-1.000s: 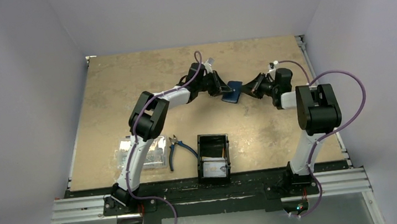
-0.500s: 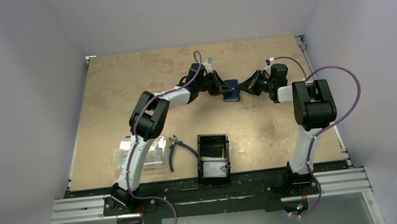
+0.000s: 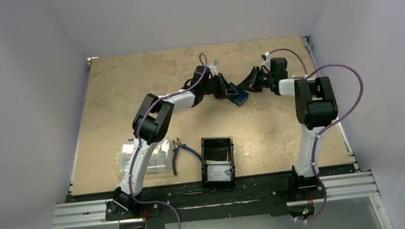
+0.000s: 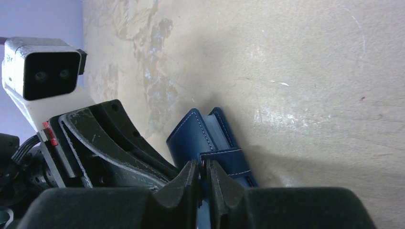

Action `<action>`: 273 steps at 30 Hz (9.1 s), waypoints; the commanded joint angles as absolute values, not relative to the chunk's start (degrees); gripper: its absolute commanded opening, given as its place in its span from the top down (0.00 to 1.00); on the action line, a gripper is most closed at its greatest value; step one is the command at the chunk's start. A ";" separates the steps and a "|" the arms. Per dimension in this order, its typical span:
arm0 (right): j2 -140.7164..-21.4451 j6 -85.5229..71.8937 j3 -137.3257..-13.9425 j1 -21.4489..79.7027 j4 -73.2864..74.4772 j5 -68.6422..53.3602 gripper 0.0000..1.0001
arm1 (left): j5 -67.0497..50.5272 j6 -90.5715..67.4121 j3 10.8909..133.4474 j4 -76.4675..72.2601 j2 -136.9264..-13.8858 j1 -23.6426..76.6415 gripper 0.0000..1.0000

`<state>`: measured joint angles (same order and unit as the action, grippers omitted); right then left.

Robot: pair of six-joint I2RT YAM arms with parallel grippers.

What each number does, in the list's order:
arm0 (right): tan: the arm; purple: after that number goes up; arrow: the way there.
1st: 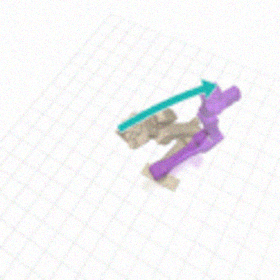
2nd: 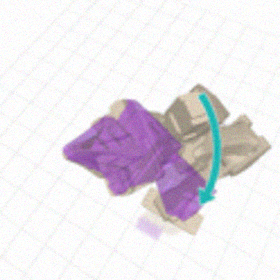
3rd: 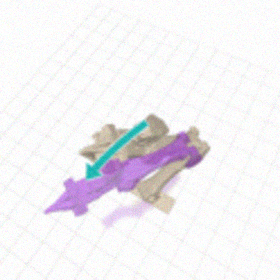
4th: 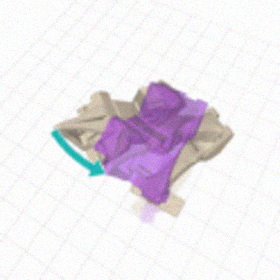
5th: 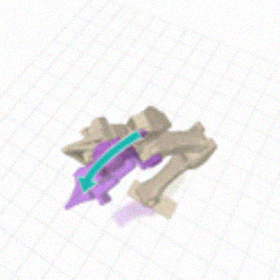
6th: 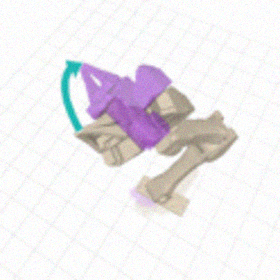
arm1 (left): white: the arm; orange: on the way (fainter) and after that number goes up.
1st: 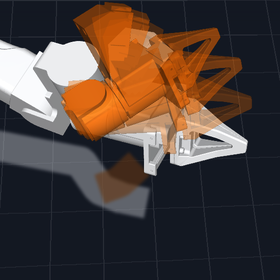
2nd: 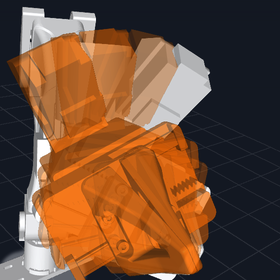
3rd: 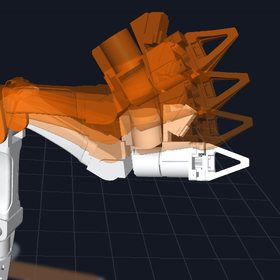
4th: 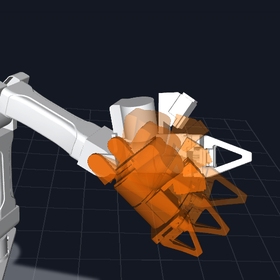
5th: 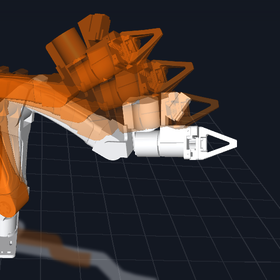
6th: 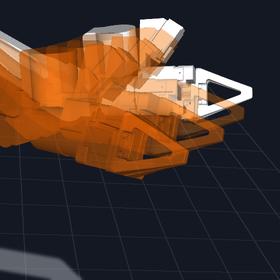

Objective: Put the credit cards into the card holder
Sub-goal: Close the card holder at the center of the board.

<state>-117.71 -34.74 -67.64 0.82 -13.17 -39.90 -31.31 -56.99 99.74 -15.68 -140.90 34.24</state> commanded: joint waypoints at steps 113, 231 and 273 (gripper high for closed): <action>-131.55 -10.63 -98.78 15.18 36.16 -32.34 0.70 | -33.80 -64.70 96.06 -12.06 -140.45 27.92 1.00; -121.04 -25.75 -98.86 23.12 36.60 11.82 0.82 | -35.16 -49.03 99.25 4.92 -137.91 29.09 1.00; -117.95 -21.15 -82.52 7.07 11.99 -42.37 1.00 | -35.86 -48.82 99.21 4.66 -138.41 29.71 1.00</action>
